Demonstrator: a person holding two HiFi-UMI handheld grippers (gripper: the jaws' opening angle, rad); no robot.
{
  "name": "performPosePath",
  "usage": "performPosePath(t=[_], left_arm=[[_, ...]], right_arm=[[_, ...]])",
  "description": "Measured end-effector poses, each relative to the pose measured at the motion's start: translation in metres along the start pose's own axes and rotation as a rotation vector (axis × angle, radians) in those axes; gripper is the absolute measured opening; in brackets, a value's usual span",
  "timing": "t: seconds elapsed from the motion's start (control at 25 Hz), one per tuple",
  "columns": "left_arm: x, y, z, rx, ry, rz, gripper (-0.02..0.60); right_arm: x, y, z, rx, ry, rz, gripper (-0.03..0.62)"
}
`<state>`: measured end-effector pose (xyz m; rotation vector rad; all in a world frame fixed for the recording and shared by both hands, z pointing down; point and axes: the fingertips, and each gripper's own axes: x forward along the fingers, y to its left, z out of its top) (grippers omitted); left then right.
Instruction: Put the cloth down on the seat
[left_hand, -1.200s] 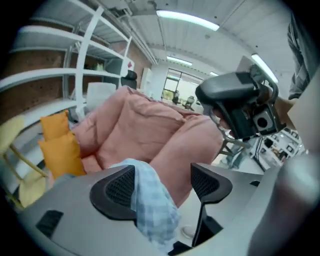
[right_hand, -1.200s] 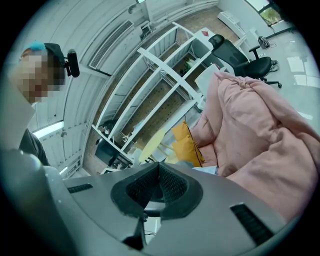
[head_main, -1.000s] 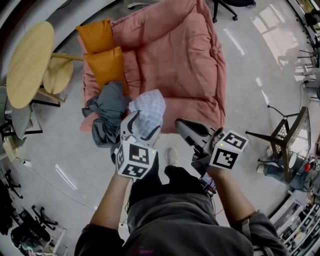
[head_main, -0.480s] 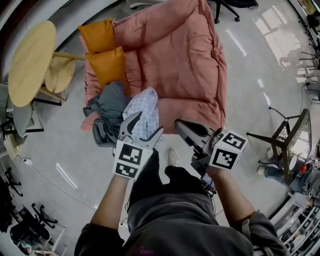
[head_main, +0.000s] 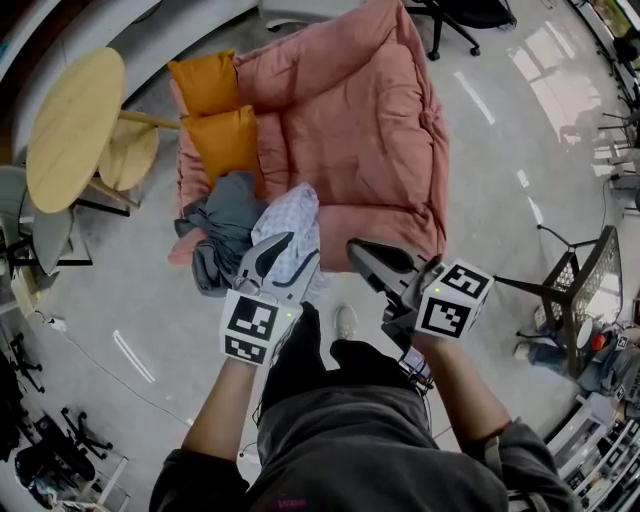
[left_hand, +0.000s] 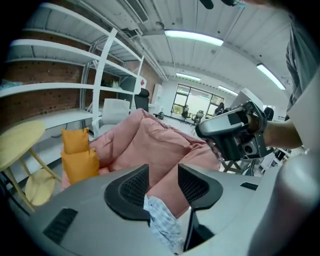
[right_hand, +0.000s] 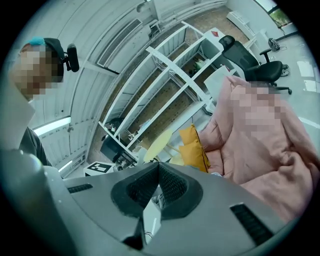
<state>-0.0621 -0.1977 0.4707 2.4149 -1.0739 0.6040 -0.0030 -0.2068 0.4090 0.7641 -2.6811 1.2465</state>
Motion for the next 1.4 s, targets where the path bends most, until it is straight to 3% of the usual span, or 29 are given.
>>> performPosePath(t=[0.2,0.36,1.4], left_arm=[[-0.009,0.002,0.012,0.004,-0.028,0.018,0.076],[-0.012,-0.001,0.013,0.011,-0.029,0.017,0.036],[-0.011,0.007,0.008,-0.002,-0.016,0.055,0.028]], right_arm=[[0.002,0.007,0.004,-0.024,0.014,0.011,0.014],[0.004,0.013,0.003,-0.041,0.026,0.019,0.014],[0.007,0.009,0.000,-0.031,0.043,0.021,0.014]])
